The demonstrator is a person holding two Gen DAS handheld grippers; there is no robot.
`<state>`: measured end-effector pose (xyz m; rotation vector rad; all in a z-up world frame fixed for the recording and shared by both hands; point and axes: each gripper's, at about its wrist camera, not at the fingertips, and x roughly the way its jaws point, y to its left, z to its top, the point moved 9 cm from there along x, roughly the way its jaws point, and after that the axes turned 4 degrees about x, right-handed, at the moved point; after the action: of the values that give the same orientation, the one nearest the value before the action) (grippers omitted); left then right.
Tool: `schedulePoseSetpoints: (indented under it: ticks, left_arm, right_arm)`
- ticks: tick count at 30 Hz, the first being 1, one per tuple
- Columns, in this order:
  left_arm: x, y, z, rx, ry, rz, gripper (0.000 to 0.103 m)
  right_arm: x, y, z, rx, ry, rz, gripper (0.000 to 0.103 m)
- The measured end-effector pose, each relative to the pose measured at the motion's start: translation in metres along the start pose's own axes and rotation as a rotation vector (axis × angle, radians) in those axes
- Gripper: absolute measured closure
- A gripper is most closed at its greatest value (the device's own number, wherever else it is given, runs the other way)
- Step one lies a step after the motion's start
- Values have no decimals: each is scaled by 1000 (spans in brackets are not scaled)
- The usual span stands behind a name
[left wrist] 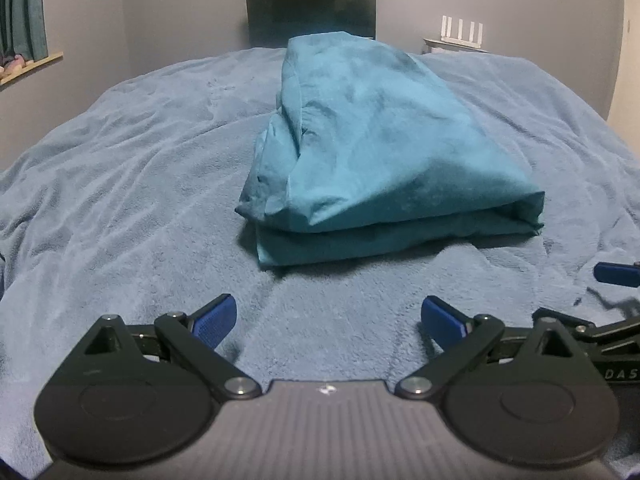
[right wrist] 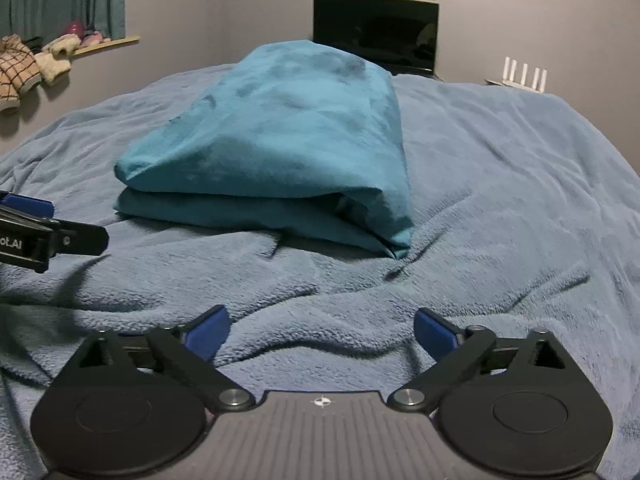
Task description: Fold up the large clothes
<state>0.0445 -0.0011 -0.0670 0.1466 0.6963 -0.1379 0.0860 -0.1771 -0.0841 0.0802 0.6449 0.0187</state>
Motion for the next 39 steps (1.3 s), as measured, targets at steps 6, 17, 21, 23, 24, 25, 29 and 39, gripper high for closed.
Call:
schedulePoseSetpoints:
  ticks: [6, 17, 21, 23, 24, 25, 29, 39]
  left_arm:
    - [1, -3, 7, 33, -37, 10, 3]
    - [1, -9, 7, 62, -37, 2, 3]
    - [1, -8, 7, 61, -36, 1, 3]
    - [1, -8, 7, 61, -36, 1, 3]
    - [1, -8, 6, 61, -36, 0, 3]
    - [1, -8, 7, 61, -36, 1, 3]
    - [1, -9, 7, 60, -35, 1, 3]
    - [2, -8, 5, 62, -28, -1, 3]
  right_arm:
    - [6, -5, 1, 12, -8, 10, 0]
    - [10, -3, 0, 20, 4, 14, 0]
    - [9, -4, 0, 20, 4, 14, 0]
    - [10, -4, 0, 19, 5, 14, 0]
    - [9, -4, -1, 20, 5, 14, 0]
    - [9, -4, -1, 21, 5, 14, 0]
    - [10, -4, -1, 21, 5, 14, 0]
    - [10, -4, -1, 23, 11, 15, 0]
